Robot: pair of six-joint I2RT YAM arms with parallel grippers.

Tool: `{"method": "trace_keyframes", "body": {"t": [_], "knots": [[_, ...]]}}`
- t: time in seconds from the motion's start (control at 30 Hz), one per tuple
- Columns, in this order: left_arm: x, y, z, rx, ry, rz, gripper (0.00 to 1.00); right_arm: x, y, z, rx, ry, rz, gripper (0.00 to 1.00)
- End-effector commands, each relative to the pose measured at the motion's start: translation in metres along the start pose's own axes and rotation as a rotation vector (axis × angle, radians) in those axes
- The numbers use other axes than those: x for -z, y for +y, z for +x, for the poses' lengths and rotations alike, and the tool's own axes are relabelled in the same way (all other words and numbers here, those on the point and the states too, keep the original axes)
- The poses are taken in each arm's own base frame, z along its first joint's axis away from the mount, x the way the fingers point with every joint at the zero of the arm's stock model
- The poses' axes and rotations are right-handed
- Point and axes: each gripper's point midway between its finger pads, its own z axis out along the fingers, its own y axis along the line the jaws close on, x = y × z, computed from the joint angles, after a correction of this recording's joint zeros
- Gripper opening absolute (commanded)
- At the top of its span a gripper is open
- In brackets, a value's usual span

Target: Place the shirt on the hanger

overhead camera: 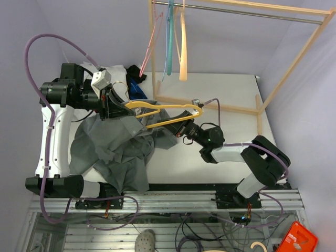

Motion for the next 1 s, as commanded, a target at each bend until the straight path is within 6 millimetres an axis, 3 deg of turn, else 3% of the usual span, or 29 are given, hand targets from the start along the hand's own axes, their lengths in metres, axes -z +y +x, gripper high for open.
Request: {"method": "trace_keyframes", "body": {"t": [0.0,0.5,0.73,0.97], "knots": [[0.003,-0.002,-0.009,-0.052,-0.005,-0.009,0.07,0.009,0.062,-0.040,0.162,-0.172,-0.232,0.00],[0.023,0.035,-0.019,-0.224,0.247,-0.251,0.07,0.072,-0.009,-0.096,0.323,-0.262,0.042,0.00],[0.034,0.049,-0.003,-0.307,0.406,-0.340,0.07,0.069,-0.025,-0.114,0.442,-0.228,0.126,0.00],[0.065,0.073,0.009,-0.421,0.596,-0.464,0.07,0.071,-0.036,-0.120,0.513,-0.169,0.176,0.00]]}}
